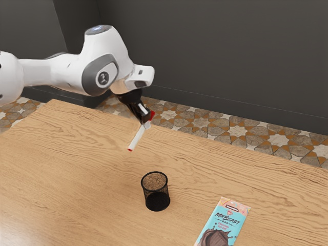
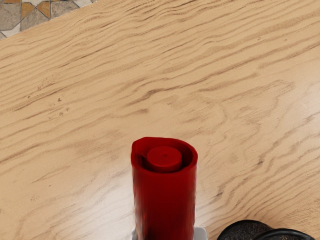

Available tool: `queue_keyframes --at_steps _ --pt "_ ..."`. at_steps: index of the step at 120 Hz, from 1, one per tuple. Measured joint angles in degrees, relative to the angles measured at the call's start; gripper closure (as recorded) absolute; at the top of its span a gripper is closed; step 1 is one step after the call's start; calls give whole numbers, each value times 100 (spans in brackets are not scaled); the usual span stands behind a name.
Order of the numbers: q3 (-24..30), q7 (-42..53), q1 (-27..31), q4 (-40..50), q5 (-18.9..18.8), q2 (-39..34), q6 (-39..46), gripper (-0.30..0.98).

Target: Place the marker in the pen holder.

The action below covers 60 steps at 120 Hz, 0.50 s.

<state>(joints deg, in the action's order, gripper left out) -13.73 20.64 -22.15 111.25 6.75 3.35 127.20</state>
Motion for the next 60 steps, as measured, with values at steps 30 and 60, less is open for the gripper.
queue_keyframes --at_steps 30,60 --pt "506 -297 -154 95 141 366 269 79" --pt "560 -539 -101 441 168 397 460 79"
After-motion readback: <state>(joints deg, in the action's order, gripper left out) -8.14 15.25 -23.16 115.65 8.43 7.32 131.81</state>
